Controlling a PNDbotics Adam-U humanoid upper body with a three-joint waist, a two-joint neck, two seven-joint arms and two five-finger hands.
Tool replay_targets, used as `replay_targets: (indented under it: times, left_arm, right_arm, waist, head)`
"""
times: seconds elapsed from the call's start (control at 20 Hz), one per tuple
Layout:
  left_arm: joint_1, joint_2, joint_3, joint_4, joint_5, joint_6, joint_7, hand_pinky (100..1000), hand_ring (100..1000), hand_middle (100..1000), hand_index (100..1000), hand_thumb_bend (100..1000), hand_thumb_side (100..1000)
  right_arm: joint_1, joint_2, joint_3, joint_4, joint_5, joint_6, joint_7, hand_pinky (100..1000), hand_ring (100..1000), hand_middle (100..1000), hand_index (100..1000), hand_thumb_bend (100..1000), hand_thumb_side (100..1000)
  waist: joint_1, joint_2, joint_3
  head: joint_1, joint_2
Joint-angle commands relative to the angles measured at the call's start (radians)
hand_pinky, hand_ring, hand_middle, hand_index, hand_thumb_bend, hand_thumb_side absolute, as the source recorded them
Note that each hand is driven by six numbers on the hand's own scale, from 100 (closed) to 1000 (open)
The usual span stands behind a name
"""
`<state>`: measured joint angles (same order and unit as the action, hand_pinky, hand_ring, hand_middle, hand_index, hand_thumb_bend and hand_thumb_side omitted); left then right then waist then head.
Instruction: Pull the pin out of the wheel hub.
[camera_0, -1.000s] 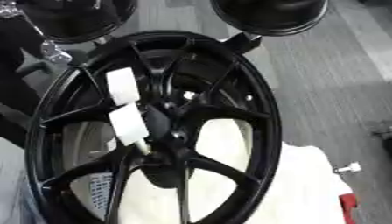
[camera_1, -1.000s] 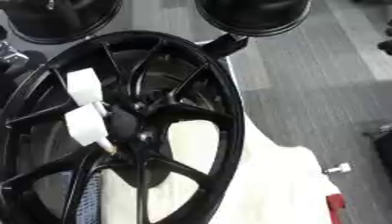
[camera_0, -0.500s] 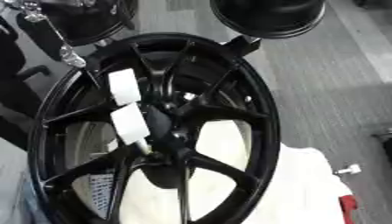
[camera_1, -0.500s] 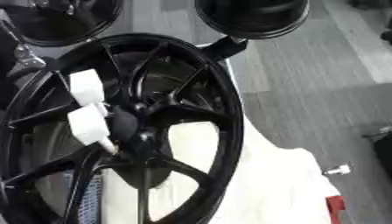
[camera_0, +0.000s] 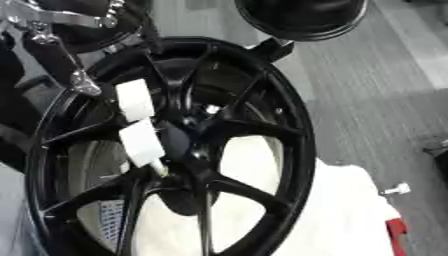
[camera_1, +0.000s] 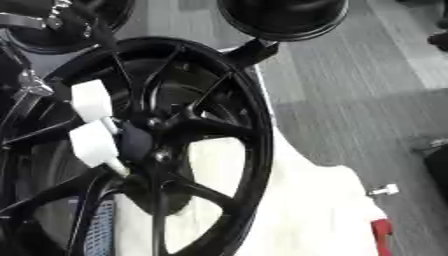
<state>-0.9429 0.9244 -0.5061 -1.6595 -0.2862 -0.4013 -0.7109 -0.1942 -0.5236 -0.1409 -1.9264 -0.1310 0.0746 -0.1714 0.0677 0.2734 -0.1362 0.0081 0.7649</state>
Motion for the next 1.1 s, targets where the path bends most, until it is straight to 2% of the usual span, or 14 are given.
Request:
replay_targets:
  times: [0.05,0.3,0.55,0.85,1.1]
  left_arm:
    - [-0.003,0.047,0.025,-0.043,0.011,-0.17,-0.164,881,825,774,881,469,100]
    - [0.006,0.053,0.022,-0.058,0.013,-0.159,-0.176,886,835,792,880,472,110]
    - [0.016,0.061,0.006,-0.072,0.022,-0.164,-0.195,883,840,803,865,455,101]
    - [0.028,0.064,-0.027,-0.066,0.038,-0.171,-0.196,871,833,763,836,368,100]
    - [0.034,0.066,-0.055,-0.066,0.052,-0.175,-0.196,866,829,748,819,330,100]
  right_arm:
    - [-0.01,-0.018,-0.004,-0.016,-0.008,0.0,0.004,789,680,671,803,100,556]
    - [-0.011,-0.014,-0.003,-0.017,-0.011,0.001,0.006,789,680,671,803,100,556]
    - [-0.011,-0.01,-0.003,-0.017,-0.014,0.001,0.006,789,680,671,803,100,558]
    - [-0.013,-0.004,-0.004,-0.017,-0.017,0.006,0.0,789,680,670,801,100,561]
    - [-0.015,-0.001,-0.004,-0.019,-0.02,0.009,-0.005,789,680,668,800,100,562]
  waist:
    - [-0.001,-0.013,-0.002]
    - [-0.001,-0.01,-0.005]
    - [-0.001,-0.008,-0.006]
    - [0.0,-0.003,-0.009]
    - [0.002,0.0,-0.012]
  head:
    - [-0.014,0.005]
    - [-0.028,-0.01]
    - [-0.025,-0.034]
    - [-0.022,-0.046]
    - [-0.015,-0.05]
